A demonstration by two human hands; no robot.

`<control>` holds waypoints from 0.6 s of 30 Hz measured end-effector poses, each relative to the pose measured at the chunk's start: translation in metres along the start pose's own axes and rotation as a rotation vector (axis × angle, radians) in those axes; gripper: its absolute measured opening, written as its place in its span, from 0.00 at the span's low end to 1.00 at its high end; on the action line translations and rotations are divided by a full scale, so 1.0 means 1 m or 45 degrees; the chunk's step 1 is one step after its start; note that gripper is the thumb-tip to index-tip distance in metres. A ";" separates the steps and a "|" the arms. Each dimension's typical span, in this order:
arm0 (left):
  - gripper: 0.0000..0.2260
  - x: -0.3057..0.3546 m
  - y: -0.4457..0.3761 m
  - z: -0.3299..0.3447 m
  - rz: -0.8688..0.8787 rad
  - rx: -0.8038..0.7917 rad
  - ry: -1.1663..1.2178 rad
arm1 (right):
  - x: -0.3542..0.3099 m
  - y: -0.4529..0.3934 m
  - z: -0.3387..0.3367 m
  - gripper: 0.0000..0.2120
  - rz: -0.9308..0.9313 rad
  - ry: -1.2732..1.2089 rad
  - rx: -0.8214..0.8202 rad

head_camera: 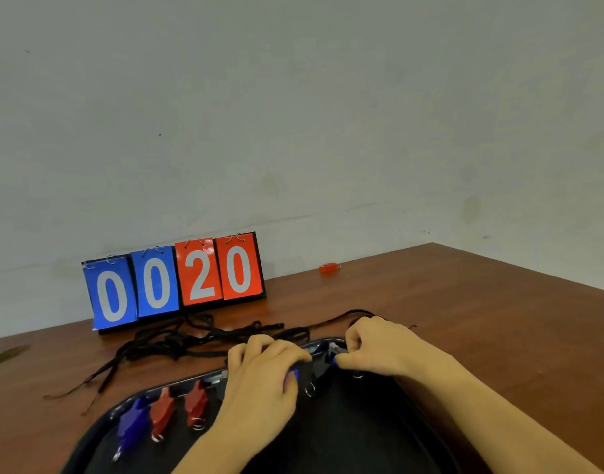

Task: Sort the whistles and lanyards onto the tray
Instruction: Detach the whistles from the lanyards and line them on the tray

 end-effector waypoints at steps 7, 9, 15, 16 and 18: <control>0.17 0.002 -0.002 0.009 0.111 -0.212 0.056 | 0.000 -0.001 -0.002 0.21 -0.043 -0.091 0.134; 0.17 0.004 -0.001 0.009 0.138 -0.198 0.076 | 0.003 -0.001 -0.003 0.15 -0.025 -0.084 0.140; 0.17 0.005 0.000 0.011 0.176 -0.275 0.027 | 0.001 -0.003 -0.001 0.10 -0.070 -0.232 0.000; 0.18 0.005 -0.001 0.011 0.177 -0.275 -0.003 | 0.001 -0.003 -0.001 0.10 -0.071 -0.231 -0.001; 0.18 0.005 -0.001 0.011 0.161 -0.293 -0.043 | 0.001 -0.004 0.000 0.08 -0.066 -0.220 0.016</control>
Point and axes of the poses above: each hand's wrist, its own y-axis away from the middle knuckle, its own z-axis out of the palm, x = y × z, the point moved 3 cm from there along -y, towards the middle knuckle, and after that the axes turned 3 degrees about x, right-handed, at the moved point
